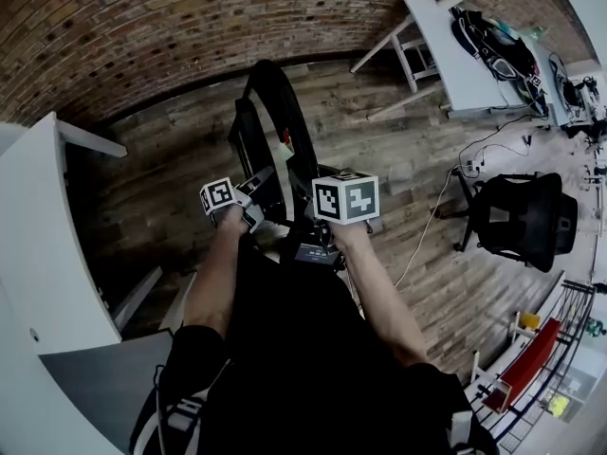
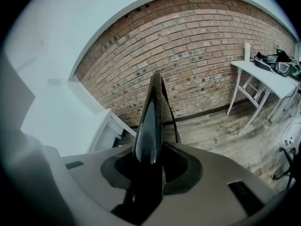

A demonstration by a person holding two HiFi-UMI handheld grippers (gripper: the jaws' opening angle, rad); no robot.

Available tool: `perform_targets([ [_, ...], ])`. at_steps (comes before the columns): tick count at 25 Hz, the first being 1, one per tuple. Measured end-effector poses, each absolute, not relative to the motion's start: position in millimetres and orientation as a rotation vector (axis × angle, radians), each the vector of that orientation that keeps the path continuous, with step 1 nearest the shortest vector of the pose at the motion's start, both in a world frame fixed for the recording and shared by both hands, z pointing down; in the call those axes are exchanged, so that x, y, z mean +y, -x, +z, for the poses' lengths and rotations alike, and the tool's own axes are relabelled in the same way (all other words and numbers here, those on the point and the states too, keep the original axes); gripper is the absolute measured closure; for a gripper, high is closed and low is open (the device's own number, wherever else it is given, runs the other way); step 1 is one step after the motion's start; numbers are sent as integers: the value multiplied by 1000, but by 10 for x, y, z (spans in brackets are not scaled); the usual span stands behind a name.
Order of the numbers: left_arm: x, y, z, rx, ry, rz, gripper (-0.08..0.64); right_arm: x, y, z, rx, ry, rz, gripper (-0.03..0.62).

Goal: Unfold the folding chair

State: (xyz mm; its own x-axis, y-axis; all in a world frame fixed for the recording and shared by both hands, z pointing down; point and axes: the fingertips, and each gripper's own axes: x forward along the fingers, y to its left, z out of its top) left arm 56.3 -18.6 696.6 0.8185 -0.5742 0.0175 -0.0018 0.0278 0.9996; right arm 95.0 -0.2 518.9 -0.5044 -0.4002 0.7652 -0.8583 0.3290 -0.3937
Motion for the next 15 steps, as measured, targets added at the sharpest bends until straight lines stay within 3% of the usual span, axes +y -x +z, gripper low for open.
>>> perform_targets([
  [15, -130, -399, 6954, -436, -1443, -555, 453, -16, -968, 5202, -2112, -1087, 1172, 465],
])
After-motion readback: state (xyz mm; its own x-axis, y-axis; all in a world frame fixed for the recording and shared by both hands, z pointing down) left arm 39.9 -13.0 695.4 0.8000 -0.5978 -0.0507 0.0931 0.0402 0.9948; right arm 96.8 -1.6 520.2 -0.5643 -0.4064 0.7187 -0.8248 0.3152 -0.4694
